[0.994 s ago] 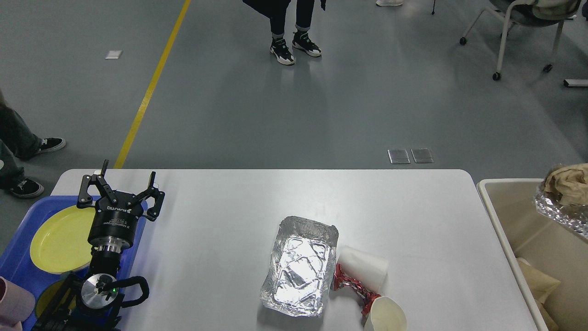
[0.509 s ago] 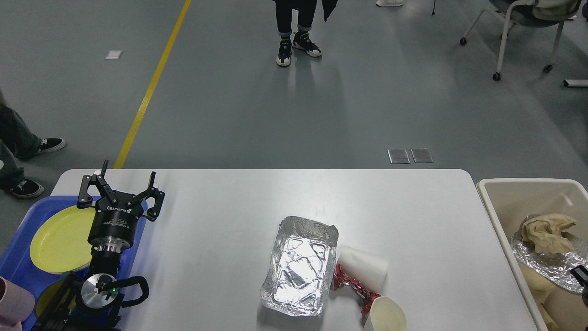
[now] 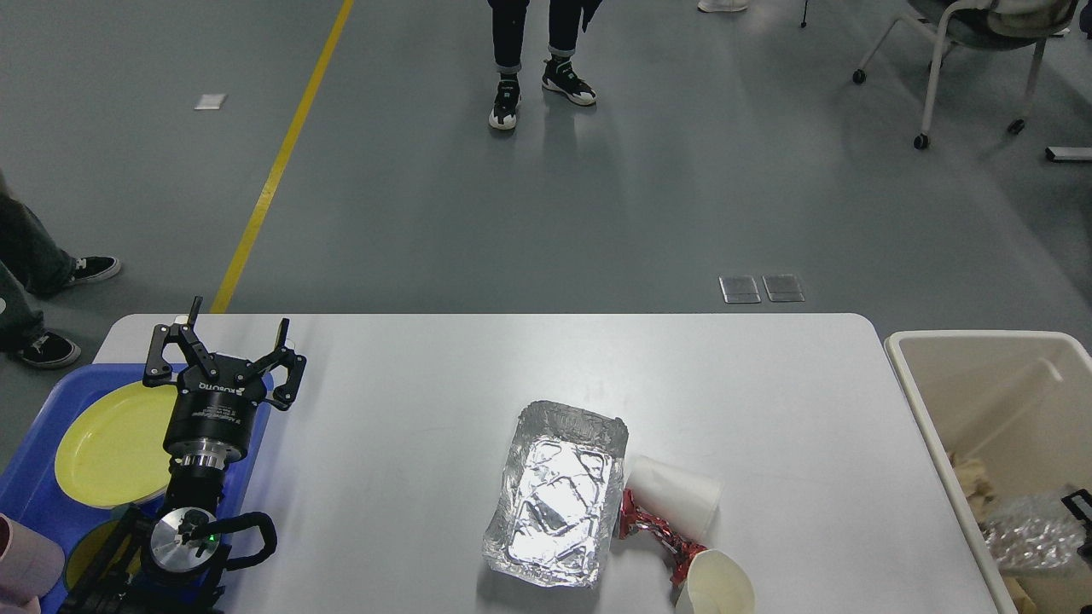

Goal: Tidy desktop
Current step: 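Drop the foil container into the bin and open the right gripper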

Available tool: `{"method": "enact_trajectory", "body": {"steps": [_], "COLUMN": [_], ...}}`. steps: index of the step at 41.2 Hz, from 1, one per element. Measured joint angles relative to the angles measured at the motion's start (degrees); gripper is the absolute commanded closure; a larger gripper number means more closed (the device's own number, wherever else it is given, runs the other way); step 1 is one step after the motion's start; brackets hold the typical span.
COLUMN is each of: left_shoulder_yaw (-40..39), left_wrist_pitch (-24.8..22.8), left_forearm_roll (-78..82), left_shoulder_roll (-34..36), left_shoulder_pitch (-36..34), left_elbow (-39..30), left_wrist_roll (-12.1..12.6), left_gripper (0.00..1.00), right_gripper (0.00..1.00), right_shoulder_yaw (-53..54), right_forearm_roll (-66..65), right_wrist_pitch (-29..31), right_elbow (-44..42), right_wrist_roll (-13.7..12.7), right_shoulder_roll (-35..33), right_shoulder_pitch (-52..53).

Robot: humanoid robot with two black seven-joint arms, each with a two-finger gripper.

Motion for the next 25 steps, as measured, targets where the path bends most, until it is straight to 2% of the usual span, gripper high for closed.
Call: {"method": "enact_trajectory", "body": {"steps": [8,13,20,25], "left_shoulder_yaw": [0.0,0.0,0.0,0.0], "left_wrist_pitch": [0.0,0.0,0.0,0.0], "left_forearm_roll": [0.0,0.0,0.0,0.0], "left_shoulder_roll": [0.0,0.0,0.0,0.0], "left_shoulder_pitch": [0.0,0.0,0.0,0.0], "left_elbow": [0.0,0.0,0.0,0.0], "left_wrist_roll": [0.0,0.0,0.0,0.0], "left_gripper": [0.04,0.04,0.04,0.04], "right_gripper": [0.0,0.0,0.0,0.0], "right_shoulder_yaw": [-0.6,-3.0,-12.2,-21.6], "right_forearm_roll": [-0.4,-1.1,-4.2,-4.7], "right_wrist_pitch": [1.0,1.8,4.6,7.4], "right_elbow": [2.2,6.5,16.7,28.0], "right_wrist_roll": [-0.1,-0.3,-1.8,-2.6], "right_shoulder_roll": [-1.1,-2.9,-6.4,-8.4], "right_shoulder_pitch": [1.6,4.6,15.7,28.3]}}
